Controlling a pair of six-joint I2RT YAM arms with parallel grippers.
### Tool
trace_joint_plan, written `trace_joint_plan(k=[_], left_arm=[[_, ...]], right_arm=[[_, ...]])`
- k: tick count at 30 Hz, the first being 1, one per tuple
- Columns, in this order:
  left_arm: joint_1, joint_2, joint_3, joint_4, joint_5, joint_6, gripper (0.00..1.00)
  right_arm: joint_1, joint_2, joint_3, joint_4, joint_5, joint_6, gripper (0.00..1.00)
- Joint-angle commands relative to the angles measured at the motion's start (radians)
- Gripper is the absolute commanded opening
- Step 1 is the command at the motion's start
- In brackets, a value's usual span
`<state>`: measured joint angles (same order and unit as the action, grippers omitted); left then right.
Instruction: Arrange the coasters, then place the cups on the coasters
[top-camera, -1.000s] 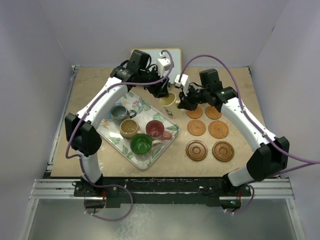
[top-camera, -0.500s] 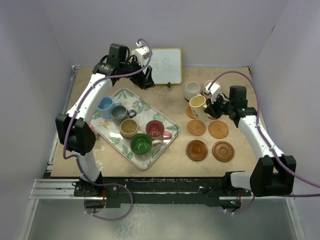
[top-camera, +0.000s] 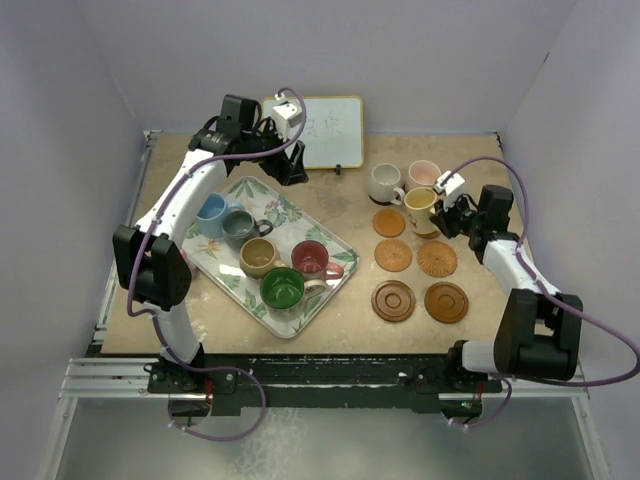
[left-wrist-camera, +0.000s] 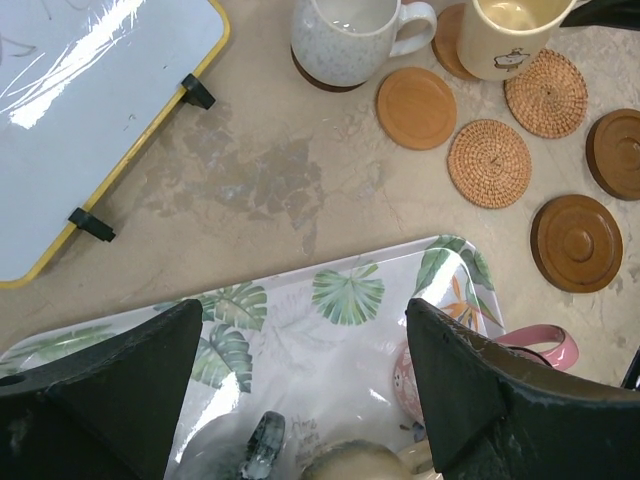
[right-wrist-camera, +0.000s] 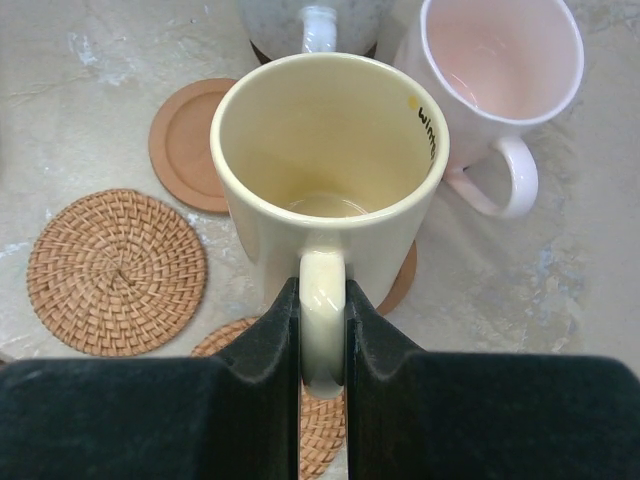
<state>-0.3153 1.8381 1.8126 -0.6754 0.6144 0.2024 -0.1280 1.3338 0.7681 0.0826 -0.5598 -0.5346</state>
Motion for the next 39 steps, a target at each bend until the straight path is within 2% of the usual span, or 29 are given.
trace_joint_plan(k=[1,23,36,39], left_arm=[[0.007,-0.027,-0.001,0.022,0.004,0.03,0.8],[0.006,0.011,0.014,0.02,0.003,0.038,0.8],[0.007,0.015,0.016,0.018,0.011,0.038,0.8],[0.007,0.013,0.017,0.018,0.012,0.038,0.8]], right_arm=[[-0.029,0.016,0.041,0.153,-0.08,-0.013,0.0],[-0.074,0.113,0.079,0.21,-0.135,-0.003,0.0],[-0.099,0.126,0.064,0.136,-0.152,-0.082,0.0],[-0.102,0.139,0.066,0.115,-0.155,-0.097,0.04]])
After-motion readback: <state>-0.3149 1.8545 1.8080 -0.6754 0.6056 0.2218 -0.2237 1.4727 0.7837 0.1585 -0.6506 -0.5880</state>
